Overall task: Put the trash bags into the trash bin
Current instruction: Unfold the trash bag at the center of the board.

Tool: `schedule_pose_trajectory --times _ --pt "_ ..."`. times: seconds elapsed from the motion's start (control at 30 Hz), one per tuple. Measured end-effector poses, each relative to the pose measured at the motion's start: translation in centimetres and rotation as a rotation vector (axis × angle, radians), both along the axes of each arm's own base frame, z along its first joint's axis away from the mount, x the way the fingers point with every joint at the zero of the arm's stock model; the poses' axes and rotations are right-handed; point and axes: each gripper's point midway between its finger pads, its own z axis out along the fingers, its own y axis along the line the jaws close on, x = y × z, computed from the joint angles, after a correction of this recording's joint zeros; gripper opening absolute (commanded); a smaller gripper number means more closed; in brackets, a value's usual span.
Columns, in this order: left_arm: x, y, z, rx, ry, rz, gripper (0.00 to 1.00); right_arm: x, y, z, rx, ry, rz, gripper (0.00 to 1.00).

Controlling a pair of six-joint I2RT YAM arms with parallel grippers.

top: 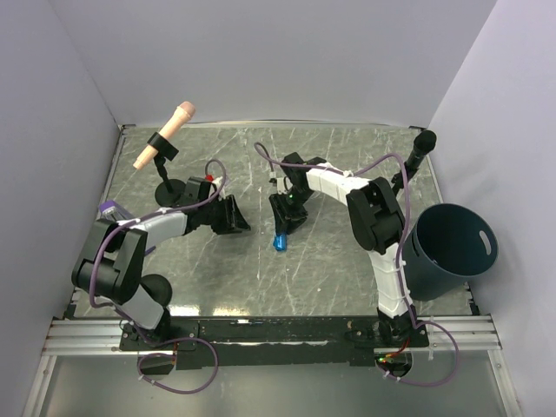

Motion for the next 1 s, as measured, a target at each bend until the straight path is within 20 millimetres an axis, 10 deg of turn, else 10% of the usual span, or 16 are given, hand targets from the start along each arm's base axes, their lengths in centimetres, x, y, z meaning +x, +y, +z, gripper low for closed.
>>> schedule_pose_trajectory --times 0.23,0.63,1.0 --pt "0.3 -1.3 -0.9 -0.026 0.028 -0.012 0.46 -0.8 1.2 -0.2 0.086 0.062 0.02 0.0" --pt "-2.4 -6.2 -1.5 -0.066 0.056 -0.141 0.59 -0.3 0.5 0.4 0.218 0.141 -0.037 0.0" --pt "-1.6 -8.2 -2.5 -0.073 0.089 -0.163 0.36 -0.6 0.8 1.0 0.301 0.217 -0.088 0.0"
